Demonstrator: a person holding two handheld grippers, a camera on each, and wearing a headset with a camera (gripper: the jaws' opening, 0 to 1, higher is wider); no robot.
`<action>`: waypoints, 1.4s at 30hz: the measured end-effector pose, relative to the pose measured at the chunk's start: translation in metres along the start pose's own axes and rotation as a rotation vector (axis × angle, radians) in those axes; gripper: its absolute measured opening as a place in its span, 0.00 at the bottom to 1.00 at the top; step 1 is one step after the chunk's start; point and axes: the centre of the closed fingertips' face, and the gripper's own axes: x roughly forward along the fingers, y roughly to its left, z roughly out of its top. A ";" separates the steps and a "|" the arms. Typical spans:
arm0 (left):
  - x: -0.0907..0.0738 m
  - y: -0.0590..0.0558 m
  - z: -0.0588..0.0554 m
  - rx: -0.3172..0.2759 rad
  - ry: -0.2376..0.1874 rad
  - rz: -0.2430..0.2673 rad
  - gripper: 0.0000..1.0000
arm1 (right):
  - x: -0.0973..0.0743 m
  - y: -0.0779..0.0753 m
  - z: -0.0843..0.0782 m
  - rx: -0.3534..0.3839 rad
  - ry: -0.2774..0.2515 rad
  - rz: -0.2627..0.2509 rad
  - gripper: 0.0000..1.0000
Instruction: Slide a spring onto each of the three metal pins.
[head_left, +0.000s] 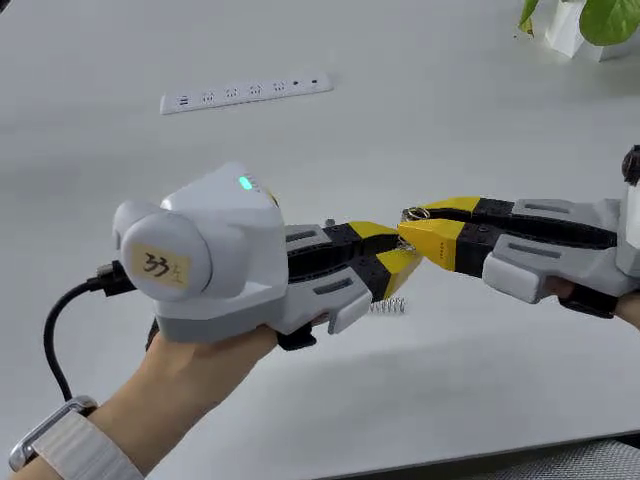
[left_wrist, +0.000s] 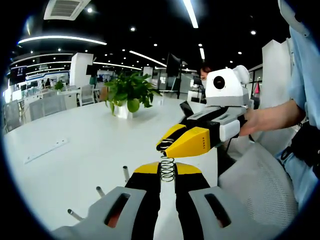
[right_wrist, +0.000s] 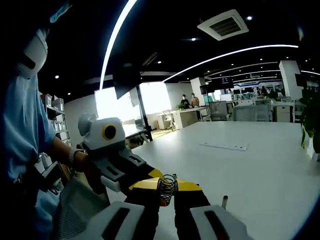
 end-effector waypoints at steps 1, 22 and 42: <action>0.000 0.000 0.000 0.001 -0.002 -0.001 0.06 | -0.001 0.000 0.000 -0.017 0.003 0.000 0.06; -0.001 -0.005 -0.001 0.044 0.012 -0.010 0.06 | -0.006 -0.006 -0.010 -0.091 0.064 0.013 0.21; -0.009 -0.023 -0.044 0.393 0.278 -0.179 0.06 | -0.013 0.023 -0.047 -0.525 0.492 0.312 0.27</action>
